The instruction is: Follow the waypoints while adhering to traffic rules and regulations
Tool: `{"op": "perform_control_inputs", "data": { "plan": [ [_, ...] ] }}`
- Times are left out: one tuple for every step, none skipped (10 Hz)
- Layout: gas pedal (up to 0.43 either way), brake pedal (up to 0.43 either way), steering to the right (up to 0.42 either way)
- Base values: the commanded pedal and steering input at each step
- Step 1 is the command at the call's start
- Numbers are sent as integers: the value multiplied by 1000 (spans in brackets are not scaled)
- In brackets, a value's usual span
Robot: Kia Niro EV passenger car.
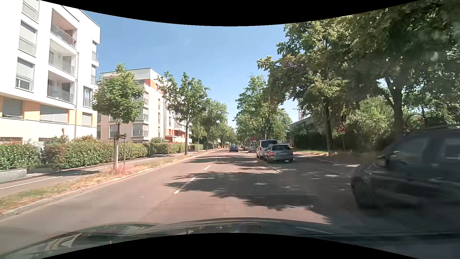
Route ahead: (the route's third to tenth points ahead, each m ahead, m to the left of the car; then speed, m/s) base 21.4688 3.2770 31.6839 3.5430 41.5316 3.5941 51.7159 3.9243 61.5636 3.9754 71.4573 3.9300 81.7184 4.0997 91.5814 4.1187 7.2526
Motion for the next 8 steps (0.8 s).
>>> {"op": "perform_control_inputs", "data": {
  "plan": [
    [59,0,-1],
    [59,0,-1],
    [59,0,-1],
    [59,0,-1],
    [59,0,-1],
    [67,0,-2],
    [79,0,-2],
    [79,0,-2]
  ]
}}
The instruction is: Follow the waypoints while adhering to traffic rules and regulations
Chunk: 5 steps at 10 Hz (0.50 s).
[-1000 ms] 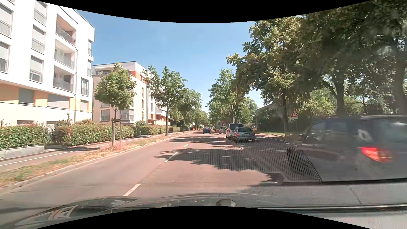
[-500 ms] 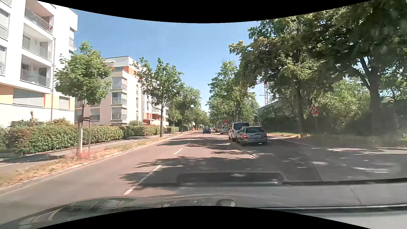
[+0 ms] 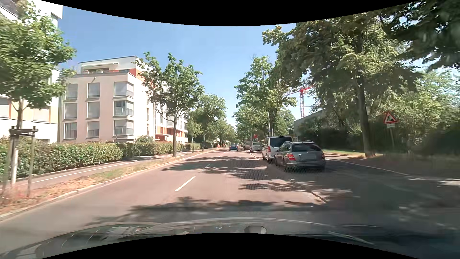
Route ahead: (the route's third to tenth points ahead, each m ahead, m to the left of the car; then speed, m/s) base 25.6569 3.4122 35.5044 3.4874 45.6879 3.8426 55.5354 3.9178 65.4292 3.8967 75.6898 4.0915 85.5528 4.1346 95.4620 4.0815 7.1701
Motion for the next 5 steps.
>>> {"op": "perform_control_inputs", "data": {
  "plan": [
    [79,0,-2],
    [79,0,-4],
    [79,0,-6],
    [79,0,-6],
    [79,0,-6]
  ]
}}
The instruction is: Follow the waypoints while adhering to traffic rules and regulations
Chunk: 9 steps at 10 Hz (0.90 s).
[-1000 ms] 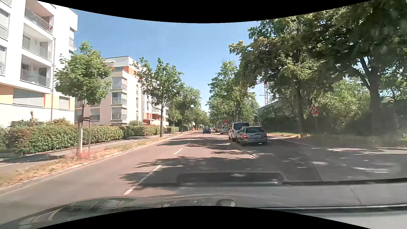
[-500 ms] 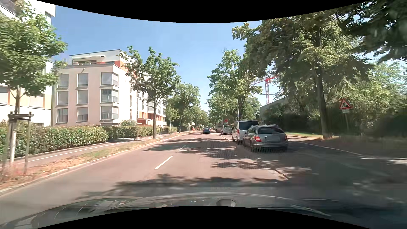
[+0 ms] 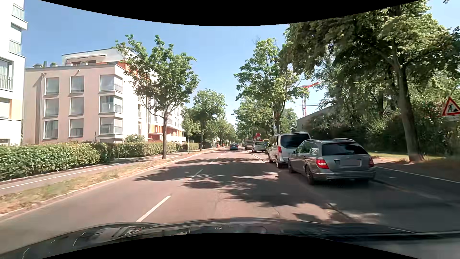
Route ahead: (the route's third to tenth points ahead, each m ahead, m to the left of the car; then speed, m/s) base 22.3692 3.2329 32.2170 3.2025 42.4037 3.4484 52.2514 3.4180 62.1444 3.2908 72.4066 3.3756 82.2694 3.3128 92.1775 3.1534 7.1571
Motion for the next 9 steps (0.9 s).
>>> {"op": "perform_control_inputs", "data": {
  "plan": [
    [79,0,-5],
    [79,0,-6],
    [79,0,-6],
    [79,0,-6],
    [79,0,-5],
    [79,0,-5],
    [79,0,-5],
    [79,0,-5],
    [79,0,-3]
  ]
}}
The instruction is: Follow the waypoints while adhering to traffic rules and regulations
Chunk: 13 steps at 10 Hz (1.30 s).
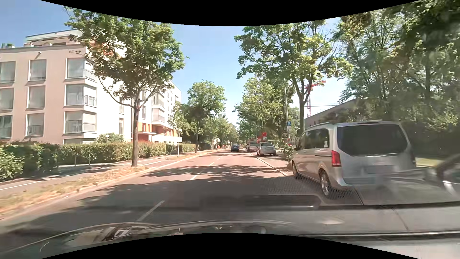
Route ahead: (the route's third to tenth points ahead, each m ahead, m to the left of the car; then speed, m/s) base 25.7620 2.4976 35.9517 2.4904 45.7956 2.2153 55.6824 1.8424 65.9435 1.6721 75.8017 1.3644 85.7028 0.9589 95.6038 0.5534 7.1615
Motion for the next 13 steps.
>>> {"op": "perform_control_inputs", "data": {
  "plan": [
    [79,0,-3],
    [79,0,-5],
    [79,0,-5],
    [79,0,-4],
    [79,0,-2],
    [79,0,-2],
    [79,0,-2],
    [79,0,-2],
    [79,0,-2],
    [79,0,-2],
    [79,0,-2],
    [79,0,-2],
    [79,0,-2]
  ]
}}
